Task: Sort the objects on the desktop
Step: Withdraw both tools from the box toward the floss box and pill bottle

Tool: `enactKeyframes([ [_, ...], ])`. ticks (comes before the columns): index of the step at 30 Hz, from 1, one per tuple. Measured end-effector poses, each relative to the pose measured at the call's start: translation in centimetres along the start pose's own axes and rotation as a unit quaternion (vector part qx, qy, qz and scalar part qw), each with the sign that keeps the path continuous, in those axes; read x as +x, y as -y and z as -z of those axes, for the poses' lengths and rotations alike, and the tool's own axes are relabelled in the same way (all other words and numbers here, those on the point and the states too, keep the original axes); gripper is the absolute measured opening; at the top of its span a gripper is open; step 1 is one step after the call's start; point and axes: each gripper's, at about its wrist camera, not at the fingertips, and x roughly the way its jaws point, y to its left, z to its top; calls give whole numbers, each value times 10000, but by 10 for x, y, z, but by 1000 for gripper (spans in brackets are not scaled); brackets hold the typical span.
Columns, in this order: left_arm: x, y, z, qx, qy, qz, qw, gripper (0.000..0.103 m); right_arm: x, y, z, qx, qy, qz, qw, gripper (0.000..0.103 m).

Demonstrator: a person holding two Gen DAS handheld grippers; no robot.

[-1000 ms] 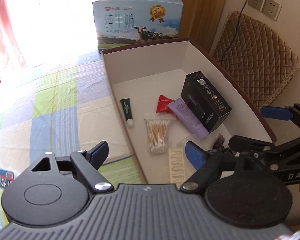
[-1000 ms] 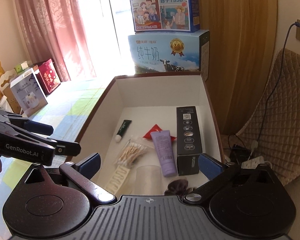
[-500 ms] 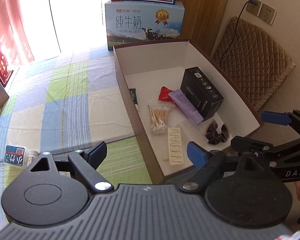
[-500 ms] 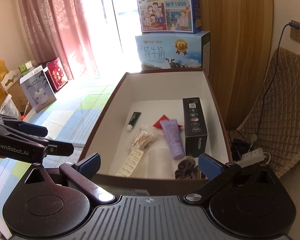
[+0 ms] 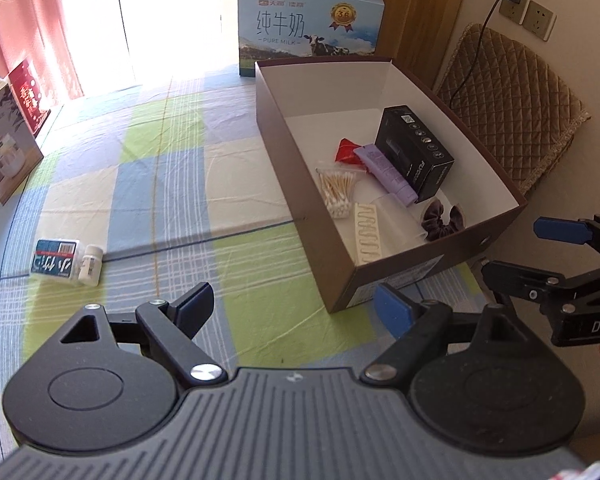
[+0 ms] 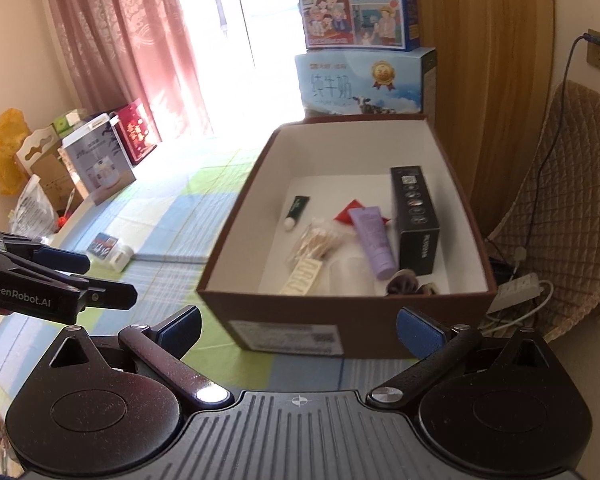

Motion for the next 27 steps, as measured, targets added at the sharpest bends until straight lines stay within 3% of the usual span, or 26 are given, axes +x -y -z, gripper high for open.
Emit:
enactKeyframes([
  [27,-20,-72,62,-586,-374,-436,9966,88,46,-106,35,-579,-856,-684,9923,101],
])
